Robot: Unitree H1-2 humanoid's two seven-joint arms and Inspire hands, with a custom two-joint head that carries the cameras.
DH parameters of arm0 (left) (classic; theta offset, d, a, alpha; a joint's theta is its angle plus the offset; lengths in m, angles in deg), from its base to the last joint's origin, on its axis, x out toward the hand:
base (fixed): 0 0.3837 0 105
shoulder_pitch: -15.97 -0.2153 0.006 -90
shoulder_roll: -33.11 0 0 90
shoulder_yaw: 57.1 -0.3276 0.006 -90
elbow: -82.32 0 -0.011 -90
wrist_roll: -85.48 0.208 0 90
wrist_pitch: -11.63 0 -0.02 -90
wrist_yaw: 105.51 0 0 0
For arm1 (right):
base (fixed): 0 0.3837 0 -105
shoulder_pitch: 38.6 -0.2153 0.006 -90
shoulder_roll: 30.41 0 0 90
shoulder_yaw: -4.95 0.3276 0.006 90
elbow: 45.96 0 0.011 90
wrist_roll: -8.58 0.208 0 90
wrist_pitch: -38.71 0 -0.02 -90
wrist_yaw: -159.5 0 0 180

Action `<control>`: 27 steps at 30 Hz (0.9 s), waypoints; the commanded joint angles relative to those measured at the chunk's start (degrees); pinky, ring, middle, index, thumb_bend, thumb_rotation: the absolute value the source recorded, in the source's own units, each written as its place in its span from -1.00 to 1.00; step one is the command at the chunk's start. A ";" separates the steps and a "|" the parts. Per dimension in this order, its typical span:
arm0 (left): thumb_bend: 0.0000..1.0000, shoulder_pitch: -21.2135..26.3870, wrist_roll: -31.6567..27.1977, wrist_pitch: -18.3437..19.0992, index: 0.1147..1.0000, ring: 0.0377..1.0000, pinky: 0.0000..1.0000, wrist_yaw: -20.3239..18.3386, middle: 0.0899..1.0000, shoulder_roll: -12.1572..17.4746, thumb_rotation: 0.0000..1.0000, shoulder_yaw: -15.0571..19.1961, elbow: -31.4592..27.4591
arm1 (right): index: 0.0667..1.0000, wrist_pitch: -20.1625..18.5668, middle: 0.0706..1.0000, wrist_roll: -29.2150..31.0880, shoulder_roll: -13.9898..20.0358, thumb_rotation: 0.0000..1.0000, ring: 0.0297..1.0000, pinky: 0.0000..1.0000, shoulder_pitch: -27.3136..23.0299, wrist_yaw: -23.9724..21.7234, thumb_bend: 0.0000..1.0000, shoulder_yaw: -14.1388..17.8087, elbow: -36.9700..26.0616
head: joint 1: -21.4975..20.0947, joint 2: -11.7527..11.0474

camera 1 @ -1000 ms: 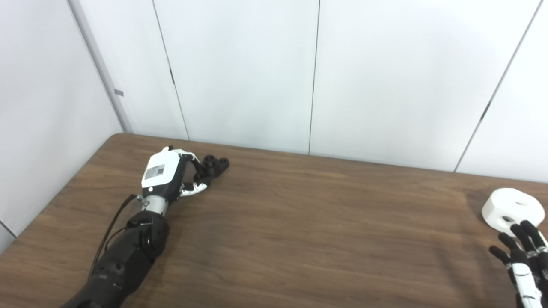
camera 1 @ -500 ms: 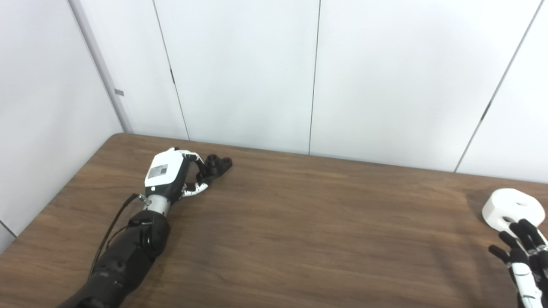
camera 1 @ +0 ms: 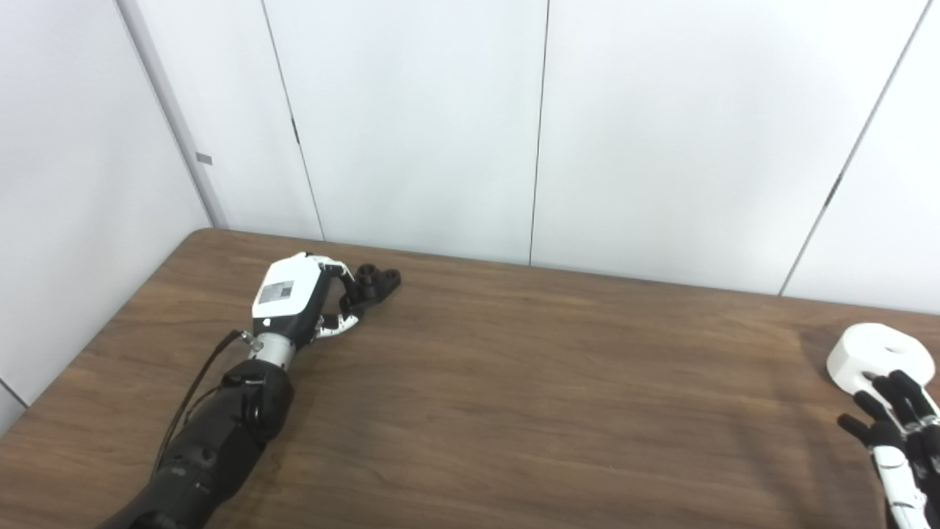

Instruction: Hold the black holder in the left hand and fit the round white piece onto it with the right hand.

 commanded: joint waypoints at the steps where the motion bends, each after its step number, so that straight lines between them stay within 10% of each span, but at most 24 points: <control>1: 0.05 1.52 -0.36 -1.72 -0.16 0.58 0.79 0.51 0.30 1.26 -0.89 0.31 -2.00 | 0.64 0.54 0.69 -0.55 -0.04 -0.01 0.63 0.44 -0.66 0.18 -0.33 0.05 -2.71 | 0.02 0.09; 27: 0.05 -1.40 -0.38 -3.90 -0.15 0.53 0.76 1.14 0.31 -1.05 -0.86 2.25 -7.05 | 0.63 0.12 0.70 -0.94 -0.43 -0.03 0.66 0.49 -0.61 0.49 -0.35 0.25 -2.97 | -0.38 0.48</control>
